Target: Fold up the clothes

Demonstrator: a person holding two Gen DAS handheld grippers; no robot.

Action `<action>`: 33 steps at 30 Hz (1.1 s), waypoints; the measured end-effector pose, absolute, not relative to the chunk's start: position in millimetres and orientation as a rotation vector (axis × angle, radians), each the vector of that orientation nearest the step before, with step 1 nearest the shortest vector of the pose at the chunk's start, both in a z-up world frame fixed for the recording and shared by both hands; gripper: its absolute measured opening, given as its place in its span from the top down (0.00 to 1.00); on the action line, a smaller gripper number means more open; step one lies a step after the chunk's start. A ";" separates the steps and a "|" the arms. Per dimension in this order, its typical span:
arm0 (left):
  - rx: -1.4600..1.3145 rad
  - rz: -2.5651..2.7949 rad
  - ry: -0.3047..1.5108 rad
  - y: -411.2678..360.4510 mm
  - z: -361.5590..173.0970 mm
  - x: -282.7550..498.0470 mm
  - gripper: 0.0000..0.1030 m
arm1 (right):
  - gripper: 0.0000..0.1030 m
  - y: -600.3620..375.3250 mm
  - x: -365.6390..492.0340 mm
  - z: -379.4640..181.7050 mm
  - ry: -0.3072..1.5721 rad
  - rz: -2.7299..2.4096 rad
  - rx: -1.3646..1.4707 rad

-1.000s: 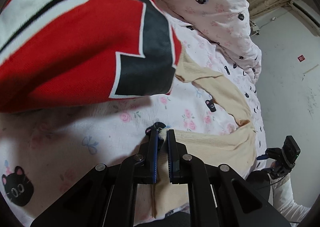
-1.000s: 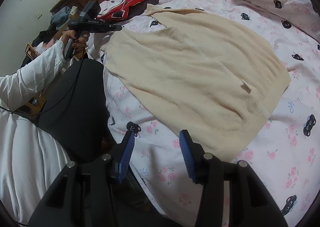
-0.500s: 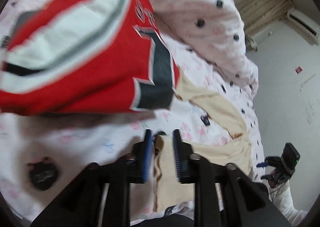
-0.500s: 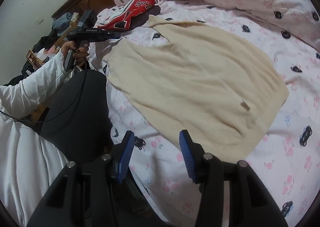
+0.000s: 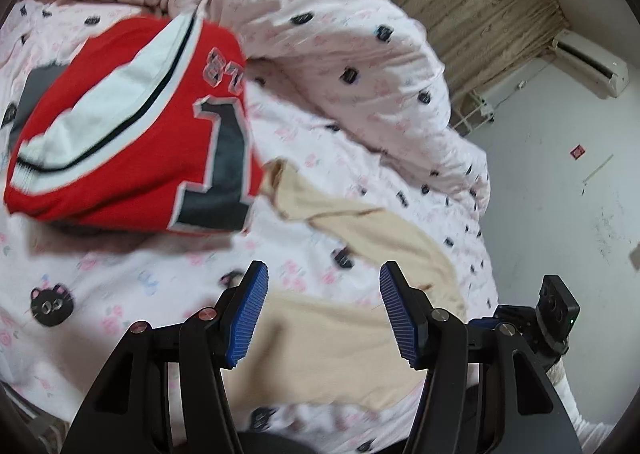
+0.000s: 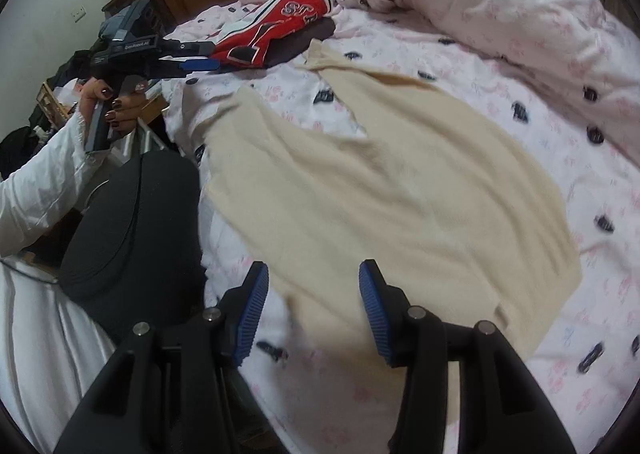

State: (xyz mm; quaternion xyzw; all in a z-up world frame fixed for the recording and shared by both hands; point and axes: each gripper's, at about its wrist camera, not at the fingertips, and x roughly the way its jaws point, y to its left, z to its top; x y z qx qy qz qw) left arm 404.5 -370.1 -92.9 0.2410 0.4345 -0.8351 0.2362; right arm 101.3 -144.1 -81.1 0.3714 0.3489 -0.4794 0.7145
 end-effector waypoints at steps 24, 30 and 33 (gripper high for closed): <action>0.697 -2.247 1.011 -345.5 -117.5 424.3 0.48 | 0.64 -333.8 232.0 -93.7 1.075 -1.201 0.361; 0.744 -2.286 0.999 -340.7 -119.9 415.2 0.48 | 0.73 -377.7 238.1 -108.6 1.112 -1.143 0.404; 0.760 -2.300 0.998 -338.4 -119.0 410.9 0.48 | 0.73 -387.3 242.7 -114.6 1.130 -1.102 0.415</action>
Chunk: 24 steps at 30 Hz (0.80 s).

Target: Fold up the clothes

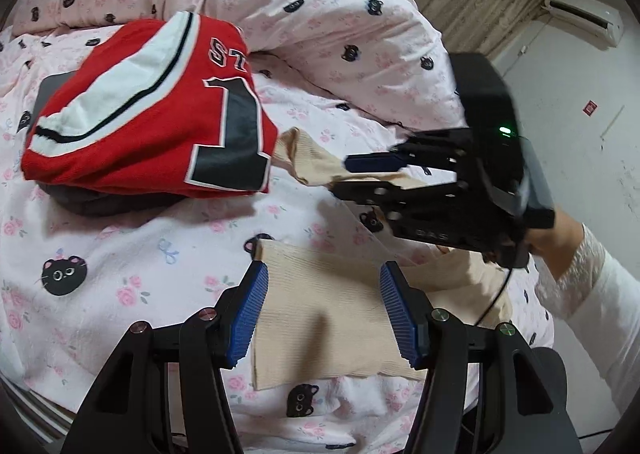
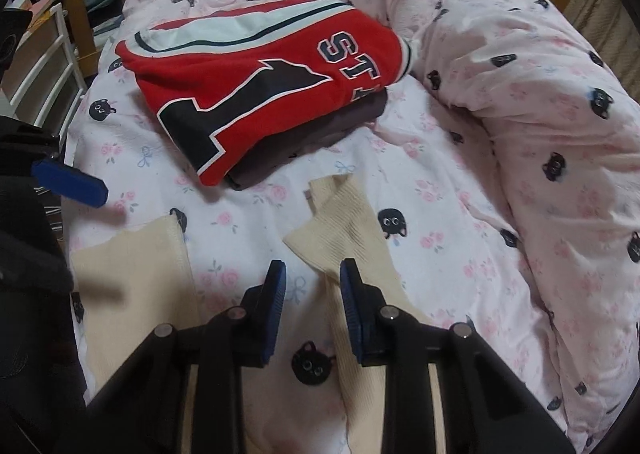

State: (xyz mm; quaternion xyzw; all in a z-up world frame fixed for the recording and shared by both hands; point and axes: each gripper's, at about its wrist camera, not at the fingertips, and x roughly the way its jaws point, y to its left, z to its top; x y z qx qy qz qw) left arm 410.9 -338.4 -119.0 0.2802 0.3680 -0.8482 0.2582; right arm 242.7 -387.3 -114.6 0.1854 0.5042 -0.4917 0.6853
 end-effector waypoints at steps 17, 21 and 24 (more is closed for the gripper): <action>0.755 -2.308 1.128 -338.8 -124.4 402.5 0.48 | 0.92 -416.7 255.9 -128.4 1.228 -1.039 0.400; 0.754 -2.314 1.143 -338.2 -124.9 398.9 0.48 | 0.92 -422.4 248.1 -103.1 1.192 -1.053 0.388; 0.757 -2.307 1.160 -339.4 -126.5 397.2 0.48 | 0.92 -435.3 238.3 -85.5 1.170 -1.101 0.381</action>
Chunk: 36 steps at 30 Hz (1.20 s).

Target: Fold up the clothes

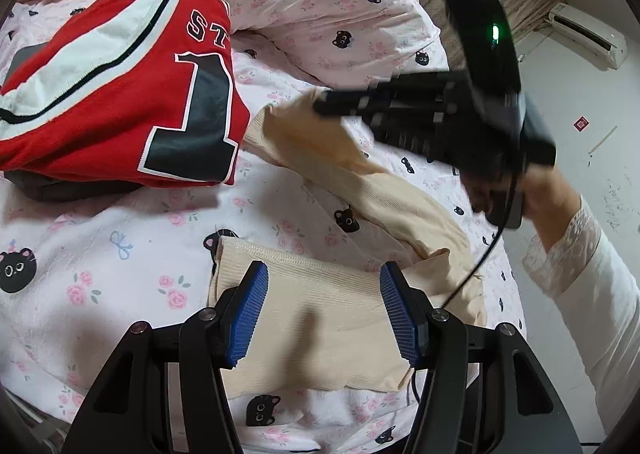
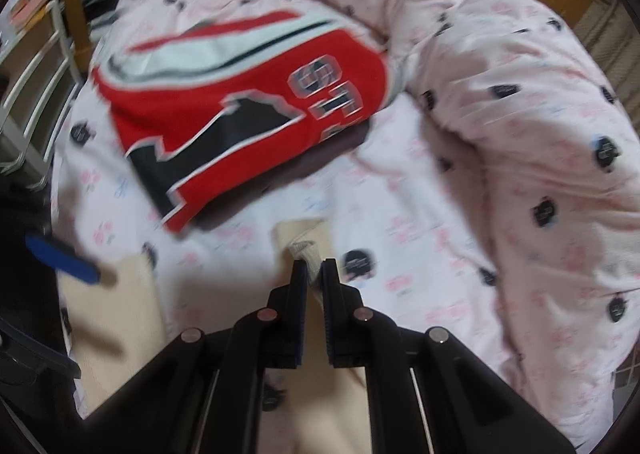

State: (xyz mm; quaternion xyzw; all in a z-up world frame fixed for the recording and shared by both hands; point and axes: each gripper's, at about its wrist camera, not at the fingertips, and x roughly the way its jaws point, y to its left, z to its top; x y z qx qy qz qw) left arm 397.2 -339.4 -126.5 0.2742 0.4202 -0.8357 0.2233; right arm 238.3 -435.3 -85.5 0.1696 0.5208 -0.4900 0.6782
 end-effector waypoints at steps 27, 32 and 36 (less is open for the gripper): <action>0.784 -2.235 1.240 -360.2 -147.7 387.5 0.48 | 0.67 -507.4 165.8 -128.9 1.081 -1.120 0.774; 0.781 -2.247 1.244 -358.3 -148.5 385.0 0.48 | 0.67 -504.9 168.4 -145.1 1.143 -1.125 0.761; 0.785 -2.254 1.234 -357.1 -148.3 383.1 0.48 | 0.68 -506.0 166.3 -140.3 1.082 -1.116 0.781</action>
